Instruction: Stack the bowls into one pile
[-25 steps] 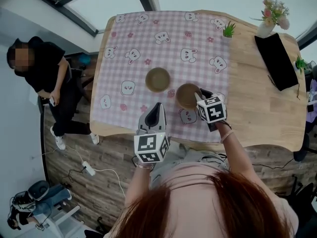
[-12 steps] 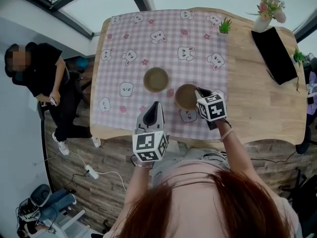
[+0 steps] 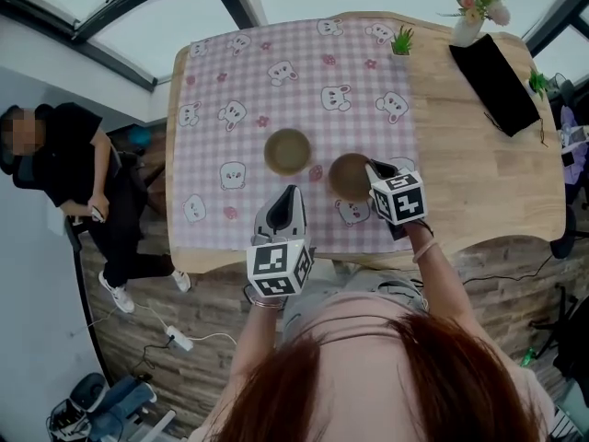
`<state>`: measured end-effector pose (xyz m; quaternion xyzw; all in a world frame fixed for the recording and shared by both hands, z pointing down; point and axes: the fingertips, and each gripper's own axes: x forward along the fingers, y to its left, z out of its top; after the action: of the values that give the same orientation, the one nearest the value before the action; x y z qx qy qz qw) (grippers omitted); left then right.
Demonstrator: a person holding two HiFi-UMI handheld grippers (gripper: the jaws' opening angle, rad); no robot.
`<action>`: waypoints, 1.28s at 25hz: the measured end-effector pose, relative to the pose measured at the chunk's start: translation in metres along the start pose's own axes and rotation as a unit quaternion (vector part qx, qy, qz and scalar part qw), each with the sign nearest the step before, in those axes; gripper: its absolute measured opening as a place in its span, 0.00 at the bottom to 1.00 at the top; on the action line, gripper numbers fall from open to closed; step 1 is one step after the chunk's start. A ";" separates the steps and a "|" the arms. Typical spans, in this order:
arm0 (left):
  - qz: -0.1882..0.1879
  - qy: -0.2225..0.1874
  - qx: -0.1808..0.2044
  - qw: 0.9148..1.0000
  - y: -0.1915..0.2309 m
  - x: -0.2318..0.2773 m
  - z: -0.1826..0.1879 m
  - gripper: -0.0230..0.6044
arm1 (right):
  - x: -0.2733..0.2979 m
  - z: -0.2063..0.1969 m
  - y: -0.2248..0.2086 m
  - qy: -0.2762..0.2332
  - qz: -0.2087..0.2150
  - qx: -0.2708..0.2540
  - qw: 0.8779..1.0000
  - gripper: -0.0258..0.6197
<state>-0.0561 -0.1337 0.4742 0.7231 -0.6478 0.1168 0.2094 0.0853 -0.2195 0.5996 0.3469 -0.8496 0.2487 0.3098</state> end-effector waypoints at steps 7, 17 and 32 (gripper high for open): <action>-0.028 0.004 0.008 1.000 0.012 -0.006 0.002 0.06 | -0.013 0.006 0.012 -0.011 -0.022 0.019 1.000 0.07; -0.064 0.006 0.022 0.998 0.030 -0.007 0.011 0.06 | -0.024 0.024 0.028 -0.030 -0.046 0.046 0.997 0.06; -0.099 0.005 0.039 0.994 0.059 -0.008 0.014 0.06 | -0.021 0.045 0.062 -0.050 -0.054 0.060 0.996 0.06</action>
<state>-0.1166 -0.1375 0.4673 0.7907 -0.5668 0.1243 0.1949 0.0353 -0.1995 0.5416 0.4218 -0.8279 0.2642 0.2584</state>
